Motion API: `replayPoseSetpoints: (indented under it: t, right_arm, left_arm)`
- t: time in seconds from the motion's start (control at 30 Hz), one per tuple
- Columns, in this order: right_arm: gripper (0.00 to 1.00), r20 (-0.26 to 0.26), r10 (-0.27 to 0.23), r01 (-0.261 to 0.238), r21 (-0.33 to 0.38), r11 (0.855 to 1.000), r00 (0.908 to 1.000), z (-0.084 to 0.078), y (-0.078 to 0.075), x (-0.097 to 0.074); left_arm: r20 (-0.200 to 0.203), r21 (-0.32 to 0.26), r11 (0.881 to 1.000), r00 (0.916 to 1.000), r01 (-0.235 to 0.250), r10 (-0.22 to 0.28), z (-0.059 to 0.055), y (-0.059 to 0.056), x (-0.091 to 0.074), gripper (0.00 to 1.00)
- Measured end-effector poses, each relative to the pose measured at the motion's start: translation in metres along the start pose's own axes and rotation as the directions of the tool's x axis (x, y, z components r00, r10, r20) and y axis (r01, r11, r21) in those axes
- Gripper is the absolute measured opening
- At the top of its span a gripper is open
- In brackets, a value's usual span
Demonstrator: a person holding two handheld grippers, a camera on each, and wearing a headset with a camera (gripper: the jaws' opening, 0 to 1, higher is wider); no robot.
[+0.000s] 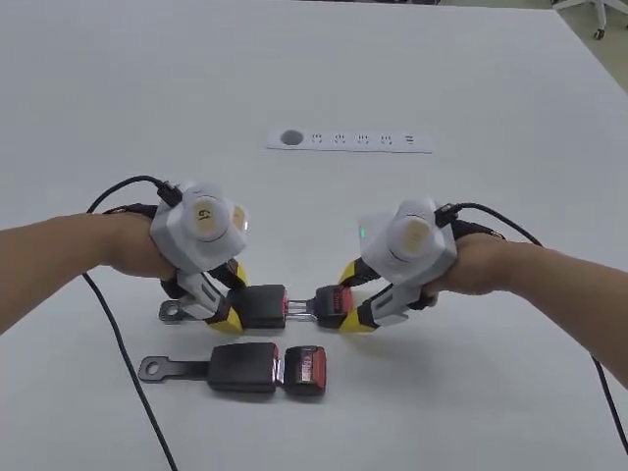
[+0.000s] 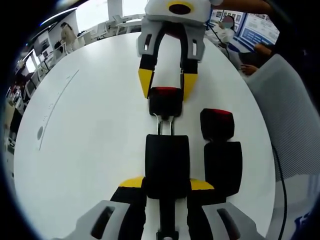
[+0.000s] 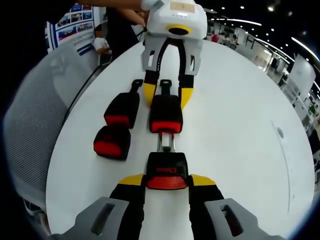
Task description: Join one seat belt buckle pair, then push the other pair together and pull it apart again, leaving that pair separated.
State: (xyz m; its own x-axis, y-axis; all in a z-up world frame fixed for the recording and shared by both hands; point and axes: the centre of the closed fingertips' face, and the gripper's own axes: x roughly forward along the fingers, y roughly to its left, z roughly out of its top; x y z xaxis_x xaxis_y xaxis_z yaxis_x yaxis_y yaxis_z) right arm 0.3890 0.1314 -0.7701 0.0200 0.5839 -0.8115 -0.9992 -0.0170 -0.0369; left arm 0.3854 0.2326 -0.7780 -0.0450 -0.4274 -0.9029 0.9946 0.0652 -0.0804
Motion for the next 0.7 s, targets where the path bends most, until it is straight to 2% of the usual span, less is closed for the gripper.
replayPoseSetpoints:
  t: [0.33, 0.4, 0.7]
  right_arm:
    - [0.3, 0.013, 0.002, -0.002, 0.003, 1.0, 0.9999, 0.0094, 0.0012, 0.0083]
    - [0.3, 0.004, -0.003, 0.003, -0.012, 1.0, 1.0, 0.0078, -0.0013, 0.0089]
    - [0.3, 0.004, -0.008, 0.008, 0.001, 1.0, 1.0, 0.0082, 0.0004, 0.0073]
  left_arm:
    - [0.005, 0.001, 1.0, 1.0, 0.002, -0.002, -0.0001, -0.0007, 0.0005, 0.31]
    - [0.003, 0.007, 1.0, 1.0, 0.004, -0.004, -0.0001, -0.001, 0.0006, 0.31]
    - [0.007, 0.011, 1.0, 1.0, 0.0, 0.0, -0.0001, -0.0006, 0.0014, 0.31]
